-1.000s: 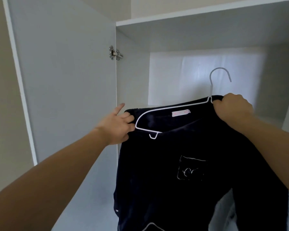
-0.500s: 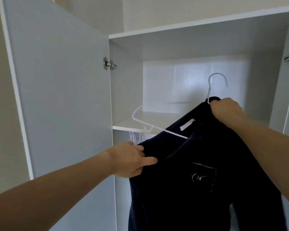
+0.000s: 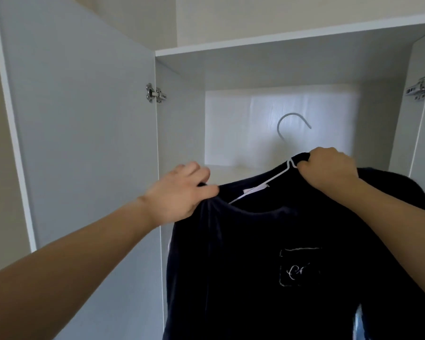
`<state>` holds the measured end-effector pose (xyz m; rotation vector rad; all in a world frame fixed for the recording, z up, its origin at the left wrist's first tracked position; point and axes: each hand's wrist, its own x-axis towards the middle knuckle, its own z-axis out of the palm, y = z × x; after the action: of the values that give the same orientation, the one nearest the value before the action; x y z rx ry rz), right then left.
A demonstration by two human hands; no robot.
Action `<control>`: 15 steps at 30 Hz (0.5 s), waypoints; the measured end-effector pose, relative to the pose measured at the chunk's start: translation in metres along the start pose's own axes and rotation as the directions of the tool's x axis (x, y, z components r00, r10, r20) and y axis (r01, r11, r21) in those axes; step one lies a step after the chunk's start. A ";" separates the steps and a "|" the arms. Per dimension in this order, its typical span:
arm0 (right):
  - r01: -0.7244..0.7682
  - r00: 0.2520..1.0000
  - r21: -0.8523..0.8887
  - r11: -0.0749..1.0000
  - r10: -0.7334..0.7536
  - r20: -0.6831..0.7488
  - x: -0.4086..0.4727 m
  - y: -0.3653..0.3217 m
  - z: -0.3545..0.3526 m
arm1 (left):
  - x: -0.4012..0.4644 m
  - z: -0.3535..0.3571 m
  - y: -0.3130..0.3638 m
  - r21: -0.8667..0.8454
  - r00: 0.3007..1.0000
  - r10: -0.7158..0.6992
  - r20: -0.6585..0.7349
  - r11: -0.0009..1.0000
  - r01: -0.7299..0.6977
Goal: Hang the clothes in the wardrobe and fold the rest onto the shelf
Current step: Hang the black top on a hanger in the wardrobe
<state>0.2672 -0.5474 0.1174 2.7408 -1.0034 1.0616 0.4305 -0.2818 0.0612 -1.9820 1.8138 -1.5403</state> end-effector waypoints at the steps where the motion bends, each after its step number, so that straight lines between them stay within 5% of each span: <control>1: -0.012 1.000 0.074 0.997 0.011 0.018 -0.001 -0.007 0.001 | 0.009 0.000 0.008 -0.020 0.982 -0.176 -0.062 0.984 0.175; 2: -0.034 0.999 0.170 0.985 0.026 0.048 -0.003 -0.014 0.001 | 0.018 -0.002 0.019 -0.097 0.919 -0.392 -0.050 0.917 0.386; 4: -0.077 0.990 0.351 0.933 0.030 0.138 -0.002 -0.026 0.001 | 0.031 0.001 0.033 -0.282 0.682 -0.704 0.201 0.625 0.728; 6: -0.151 0.961 0.468 0.871 0.017 0.277 -0.002 -0.030 0.003 | 0.034 0.011 0.040 -0.319 0.548 -0.752 0.365 0.452 0.833; 10: -0.397 0.741 0.486 0.779 -0.041 0.671 -0.009 -0.010 0.010 | 0.015 0.017 0.047 -0.278 0.652 -0.689 0.315 0.590 0.758; 12: -0.345 0.618 0.396 0.851 -0.111 0.778 -0.021 0.004 0.021 | 0.002 0.020 0.052 -0.287 0.714 -0.623 0.320 0.654 0.700; 15: -0.218 0.528 0.280 0.935 -0.129 0.839 -0.045 0.018 0.051 | -0.018 0.030 0.059 -0.270 0.745 -0.564 0.357 0.701 0.660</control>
<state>0.2614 -0.5493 0.0472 3.6255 -0.9786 -0.3059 0.4107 -0.3031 -0.0015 -3.0564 1.4939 -0.9709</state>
